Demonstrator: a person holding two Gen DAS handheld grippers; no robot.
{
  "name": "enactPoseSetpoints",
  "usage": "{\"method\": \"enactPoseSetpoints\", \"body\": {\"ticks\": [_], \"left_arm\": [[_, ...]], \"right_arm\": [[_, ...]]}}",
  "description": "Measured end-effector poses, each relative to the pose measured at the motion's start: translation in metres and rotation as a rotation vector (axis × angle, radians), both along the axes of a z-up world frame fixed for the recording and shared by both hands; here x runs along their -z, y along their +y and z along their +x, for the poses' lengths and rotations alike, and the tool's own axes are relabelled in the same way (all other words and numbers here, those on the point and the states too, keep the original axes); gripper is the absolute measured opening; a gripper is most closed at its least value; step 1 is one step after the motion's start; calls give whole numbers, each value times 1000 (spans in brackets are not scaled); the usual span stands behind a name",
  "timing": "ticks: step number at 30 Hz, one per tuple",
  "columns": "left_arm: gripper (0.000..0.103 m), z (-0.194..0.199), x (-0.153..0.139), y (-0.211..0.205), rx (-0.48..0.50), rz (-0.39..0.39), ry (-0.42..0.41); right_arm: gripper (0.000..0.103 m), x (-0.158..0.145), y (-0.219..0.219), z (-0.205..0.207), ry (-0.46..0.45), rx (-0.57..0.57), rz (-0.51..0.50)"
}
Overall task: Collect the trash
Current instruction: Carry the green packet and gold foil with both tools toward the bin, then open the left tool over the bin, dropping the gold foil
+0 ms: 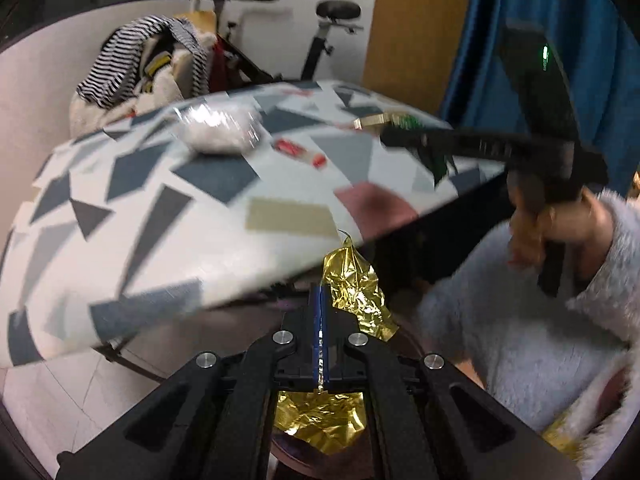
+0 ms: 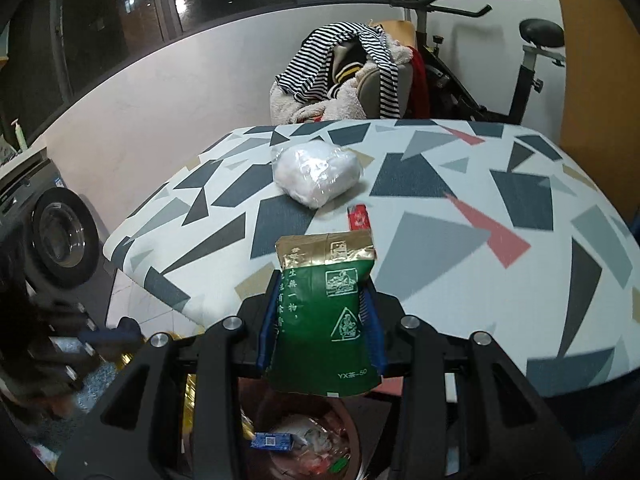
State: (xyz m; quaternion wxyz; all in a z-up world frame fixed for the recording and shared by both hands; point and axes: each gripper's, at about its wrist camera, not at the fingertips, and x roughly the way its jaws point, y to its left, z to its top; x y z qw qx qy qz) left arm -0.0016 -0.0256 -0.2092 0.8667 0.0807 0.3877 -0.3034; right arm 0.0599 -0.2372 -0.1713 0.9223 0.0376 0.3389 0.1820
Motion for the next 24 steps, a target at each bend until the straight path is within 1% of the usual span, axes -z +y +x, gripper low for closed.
{"method": "enactPoseSetpoints", "body": {"ticks": [4, 7, 10, 12, 13, 14, 15, 16, 18, 20, 21, 22, 24], "left_arm": [[1, 3, 28, -8, -4, 17, 60], [1, 8, 43, -12, -4, 16, 99], [2, 12, 49, -14, 1, 15, 117], [11, 13, 49, -15, 1, 16, 114], [26, 13, 47, -15, -1, 17, 109], [44, 13, 44, -14, -7, 11, 98], [49, 12, 40, -11, -12, -3, 85], [50, 11, 35, -8, -16, -18, 69], [53, 10, 26, -5, -25, -22, 48], [65, 8, 16, 1, -40, -29, 20], [68, 7, 10, 5, -53, -35, 9], [76, 5, 5, 9, -64, -45, 2], [84, -1, -10, 19, -85, -72, -38]], "right_arm": [[39, 6, -5, -8, 12, 17, 4], [39, 11, -9, -11, 18, 30, 8], [39, 16, -12, -15, 28, 33, 15], [39, 18, -13, -17, 31, 30, 24], [39, 19, -14, -17, 32, 31, 26], [39, 20, -15, -17, 33, 30, 28], [39, 21, -14, -19, 34, 29, 30], [39, 23, -13, -20, 36, 25, 30], [39, 27, -10, -22, 41, 18, 28], [39, 30, -6, -24, 52, 6, 24], [39, 32, -3, -25, 56, -3, 20], [39, 34, 0, -27, 62, -18, 16], [39, 37, 7, -30, 69, -41, 10]]}}
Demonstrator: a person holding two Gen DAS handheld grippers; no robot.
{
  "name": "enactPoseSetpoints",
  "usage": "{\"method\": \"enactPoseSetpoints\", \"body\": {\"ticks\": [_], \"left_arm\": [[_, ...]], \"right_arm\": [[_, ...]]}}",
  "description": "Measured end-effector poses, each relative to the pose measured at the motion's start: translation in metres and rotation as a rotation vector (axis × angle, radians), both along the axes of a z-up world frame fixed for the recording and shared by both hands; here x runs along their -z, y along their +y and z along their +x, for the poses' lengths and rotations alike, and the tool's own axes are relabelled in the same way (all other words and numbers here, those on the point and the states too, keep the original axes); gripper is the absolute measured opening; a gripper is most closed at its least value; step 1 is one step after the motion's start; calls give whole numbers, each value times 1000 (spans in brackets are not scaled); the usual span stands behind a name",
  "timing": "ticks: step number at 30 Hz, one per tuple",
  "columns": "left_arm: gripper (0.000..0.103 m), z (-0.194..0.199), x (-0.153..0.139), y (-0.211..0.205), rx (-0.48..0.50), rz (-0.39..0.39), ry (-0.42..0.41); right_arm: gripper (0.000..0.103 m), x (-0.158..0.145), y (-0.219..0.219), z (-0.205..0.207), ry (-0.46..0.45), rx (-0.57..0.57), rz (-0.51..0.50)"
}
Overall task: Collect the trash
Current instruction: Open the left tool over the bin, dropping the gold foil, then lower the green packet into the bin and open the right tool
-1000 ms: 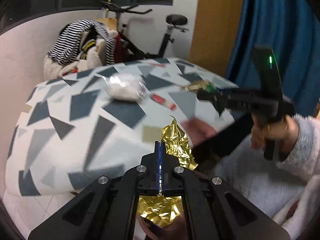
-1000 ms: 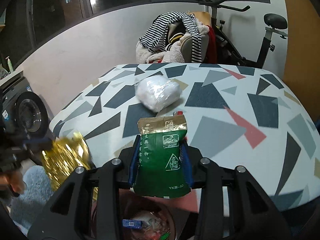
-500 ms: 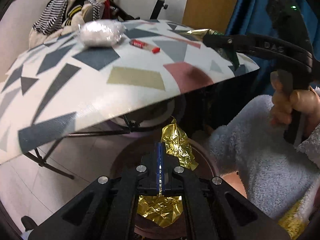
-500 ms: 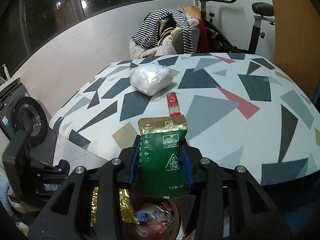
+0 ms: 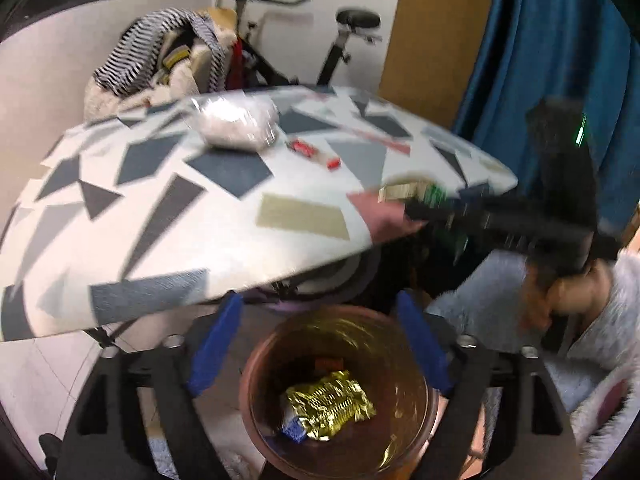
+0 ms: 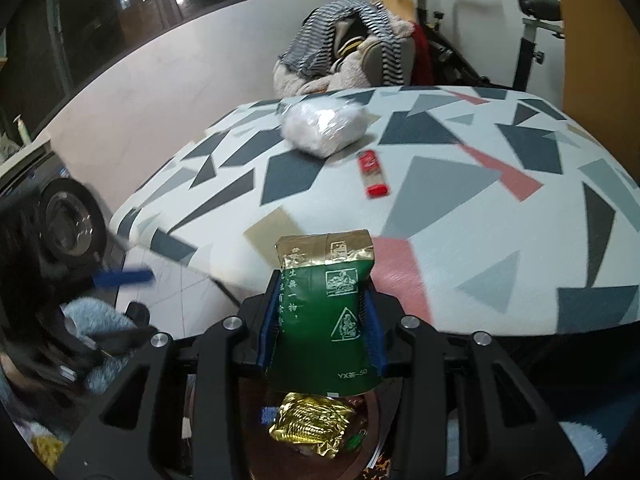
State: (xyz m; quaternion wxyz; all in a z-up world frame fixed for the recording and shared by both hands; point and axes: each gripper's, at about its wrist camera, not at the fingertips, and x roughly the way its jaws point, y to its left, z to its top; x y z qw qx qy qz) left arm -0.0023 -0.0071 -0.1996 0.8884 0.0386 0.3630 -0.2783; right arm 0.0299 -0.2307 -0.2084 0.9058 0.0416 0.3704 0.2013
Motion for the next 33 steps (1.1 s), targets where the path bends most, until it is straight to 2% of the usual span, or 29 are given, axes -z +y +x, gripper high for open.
{"method": "enactPoseSetpoints", "body": {"ticks": [2, 5, 12, 17, 23, 33], "left_arm": [[91, -6, -12, 8, -27, 9, -53], [95, -11, -21, 17, -74, 42, -118], [97, -13, -17, 40, -160, 63, -173], [97, -7, -3, 51, -199, 40, -128], [97, -1, 3, 60, -313, 42, -127], [97, 7, 10, 65, -364, 32, -93]], "right_arm": [[39, 5, 10, -4, 9, -32, -17], [39, 13, 23, -8, 33, -80, -29], [39, 36, 58, -19, 103, -200, -65], [39, 61, 69, -17, 175, -200, -101], [39, 86, 74, -11, 248, -155, -143], [42, 95, 73, -10, 259, -132, -175]]}}
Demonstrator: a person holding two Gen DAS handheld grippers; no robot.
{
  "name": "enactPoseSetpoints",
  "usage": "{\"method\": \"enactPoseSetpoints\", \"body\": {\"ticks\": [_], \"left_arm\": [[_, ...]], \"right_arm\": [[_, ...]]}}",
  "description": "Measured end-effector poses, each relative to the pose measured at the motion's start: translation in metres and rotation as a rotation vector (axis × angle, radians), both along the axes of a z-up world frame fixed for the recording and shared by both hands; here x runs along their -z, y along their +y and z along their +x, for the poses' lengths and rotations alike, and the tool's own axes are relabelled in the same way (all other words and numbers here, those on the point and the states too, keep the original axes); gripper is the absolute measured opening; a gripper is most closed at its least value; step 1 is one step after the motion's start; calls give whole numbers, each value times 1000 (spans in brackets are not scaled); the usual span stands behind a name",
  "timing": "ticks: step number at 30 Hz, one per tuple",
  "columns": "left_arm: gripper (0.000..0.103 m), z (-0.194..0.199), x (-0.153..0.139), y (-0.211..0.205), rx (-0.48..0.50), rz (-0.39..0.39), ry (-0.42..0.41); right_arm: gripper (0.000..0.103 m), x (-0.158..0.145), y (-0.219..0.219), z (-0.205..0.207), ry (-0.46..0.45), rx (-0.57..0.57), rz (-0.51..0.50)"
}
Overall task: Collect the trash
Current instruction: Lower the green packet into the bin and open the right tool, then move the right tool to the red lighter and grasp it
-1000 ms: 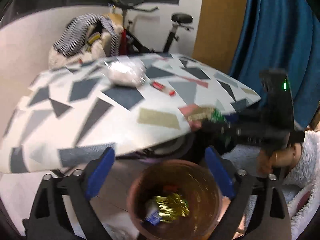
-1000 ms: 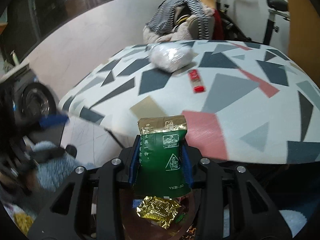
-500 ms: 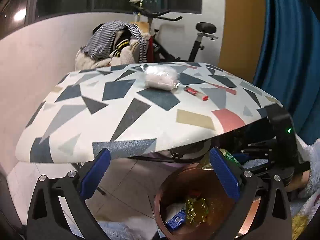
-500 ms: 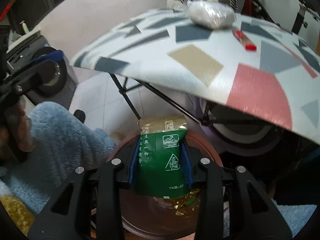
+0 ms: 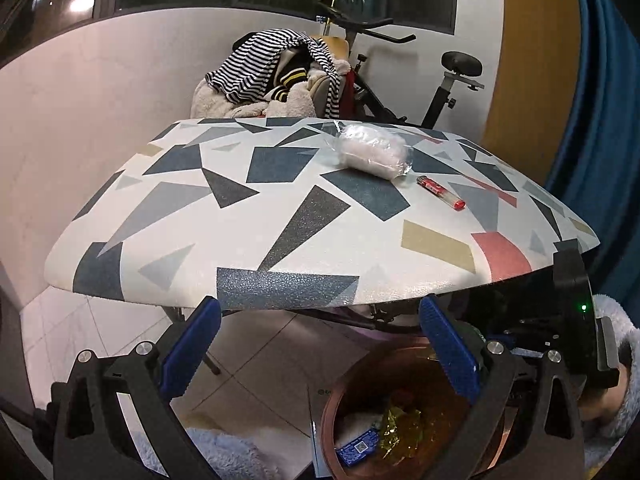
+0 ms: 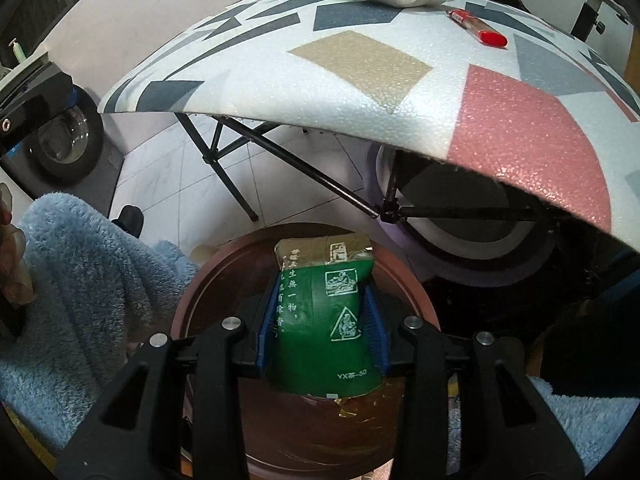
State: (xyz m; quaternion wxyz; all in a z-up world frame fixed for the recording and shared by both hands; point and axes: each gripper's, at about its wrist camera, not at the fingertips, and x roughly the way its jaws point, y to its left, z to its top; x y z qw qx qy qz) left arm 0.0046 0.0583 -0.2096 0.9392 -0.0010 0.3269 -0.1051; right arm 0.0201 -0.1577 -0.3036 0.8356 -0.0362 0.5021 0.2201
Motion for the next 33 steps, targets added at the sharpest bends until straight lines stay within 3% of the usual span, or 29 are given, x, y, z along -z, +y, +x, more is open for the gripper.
{"method": "enactPoseSetpoints", "body": {"ticks": [3, 5, 7, 10, 14, 22, 33], "left_arm": [[97, 0, 0, 0, 0, -1, 3], [97, 0, 1, -1, 2, 4, 3], [97, -1, 1, -2, 4, 9, 4], [97, -1, 1, -3, 6, 15, 6], [97, 0, 1, -3, 5, 14, 7], [97, 1, 2, -3, 4, 14, 8], [97, 1, 3, 0, -2, 11, 10]], "right_arm": [[47, 1, -1, 2, -4, 8, -7], [59, 1, -2, 2, -10, 14, -14], [80, 0, -3, 2, -22, 23, -21], [96, -4, -5, 0, -48, 36, -26], [97, -8, -7, 1, -57, 29, -1], [97, -25, -9, -7, -165, 35, 1], [97, -53, -29, -15, -373, 175, 26]]}}
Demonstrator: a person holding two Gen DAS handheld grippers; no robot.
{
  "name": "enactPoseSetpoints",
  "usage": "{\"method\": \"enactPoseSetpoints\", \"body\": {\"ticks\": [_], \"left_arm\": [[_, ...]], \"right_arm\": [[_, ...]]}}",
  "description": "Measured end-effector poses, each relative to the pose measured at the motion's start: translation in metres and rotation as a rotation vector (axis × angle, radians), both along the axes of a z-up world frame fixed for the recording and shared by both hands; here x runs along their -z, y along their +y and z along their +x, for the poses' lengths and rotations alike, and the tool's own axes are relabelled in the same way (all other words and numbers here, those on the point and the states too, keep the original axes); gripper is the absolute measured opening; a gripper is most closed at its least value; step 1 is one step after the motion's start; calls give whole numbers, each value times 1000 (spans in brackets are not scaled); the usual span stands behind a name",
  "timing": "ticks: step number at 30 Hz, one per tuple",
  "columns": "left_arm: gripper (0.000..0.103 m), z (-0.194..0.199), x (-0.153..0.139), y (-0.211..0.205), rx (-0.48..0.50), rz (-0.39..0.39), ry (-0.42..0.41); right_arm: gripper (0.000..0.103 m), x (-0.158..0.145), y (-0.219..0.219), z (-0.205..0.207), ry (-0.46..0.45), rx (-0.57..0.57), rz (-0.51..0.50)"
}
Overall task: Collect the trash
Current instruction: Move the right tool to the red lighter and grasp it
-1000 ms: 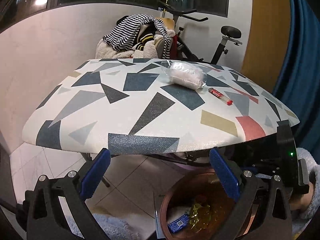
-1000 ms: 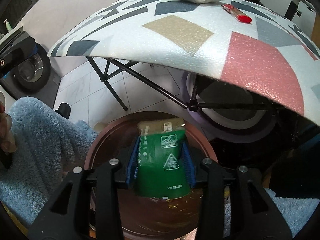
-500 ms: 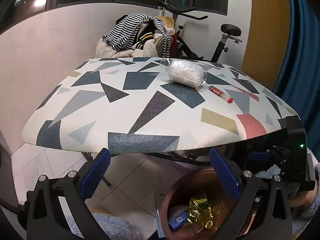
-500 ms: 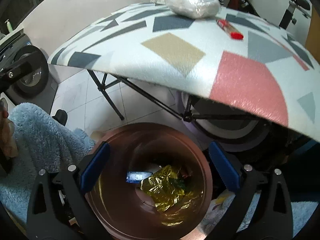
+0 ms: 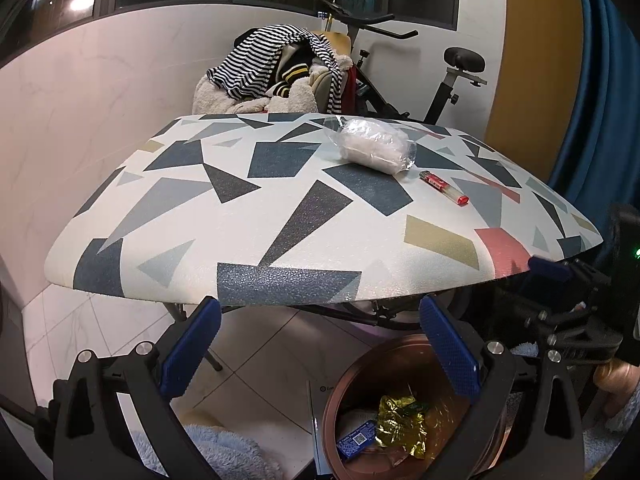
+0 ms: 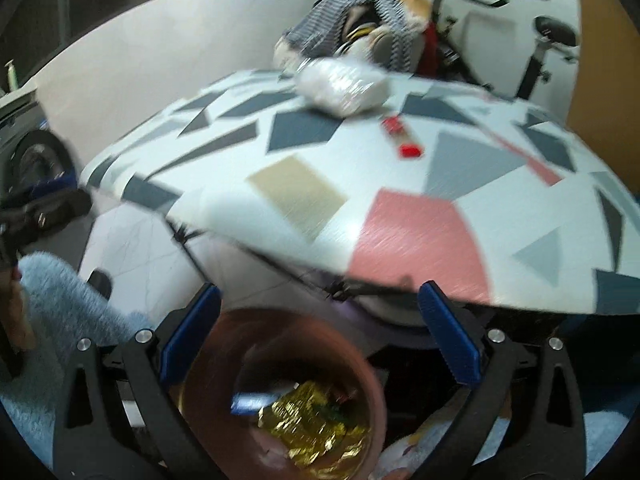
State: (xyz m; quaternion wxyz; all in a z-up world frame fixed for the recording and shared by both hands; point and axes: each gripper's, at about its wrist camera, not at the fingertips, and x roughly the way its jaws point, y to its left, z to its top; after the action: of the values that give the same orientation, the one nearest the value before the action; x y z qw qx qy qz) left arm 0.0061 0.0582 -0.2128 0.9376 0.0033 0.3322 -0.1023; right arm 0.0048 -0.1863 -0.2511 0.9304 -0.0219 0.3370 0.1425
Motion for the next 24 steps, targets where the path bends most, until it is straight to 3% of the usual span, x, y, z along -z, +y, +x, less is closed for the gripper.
{"method": "enactPoseSetpoints", "body": {"ticks": [5, 7, 18, 21, 24], "left_arm": [[97, 0, -4, 1, 0, -1, -21], [97, 2, -9, 0, 15, -14, -28], [97, 47, -39, -7, 44, -110, -25], [97, 64, -45, -6, 39, -135, -19], [97, 78, -50, -6, 34, -163, -9]], "right_arm": [[97, -12, -16, 17, 29, -6, 72], [97, -17, -19, 40, 88, 20, 26], [96, -51, -23, 159, 122, -27, -62], [80, -50, -22, 181, 148, -42, -94], [72, -45, -15, 200, 164, -51, -130]]}}
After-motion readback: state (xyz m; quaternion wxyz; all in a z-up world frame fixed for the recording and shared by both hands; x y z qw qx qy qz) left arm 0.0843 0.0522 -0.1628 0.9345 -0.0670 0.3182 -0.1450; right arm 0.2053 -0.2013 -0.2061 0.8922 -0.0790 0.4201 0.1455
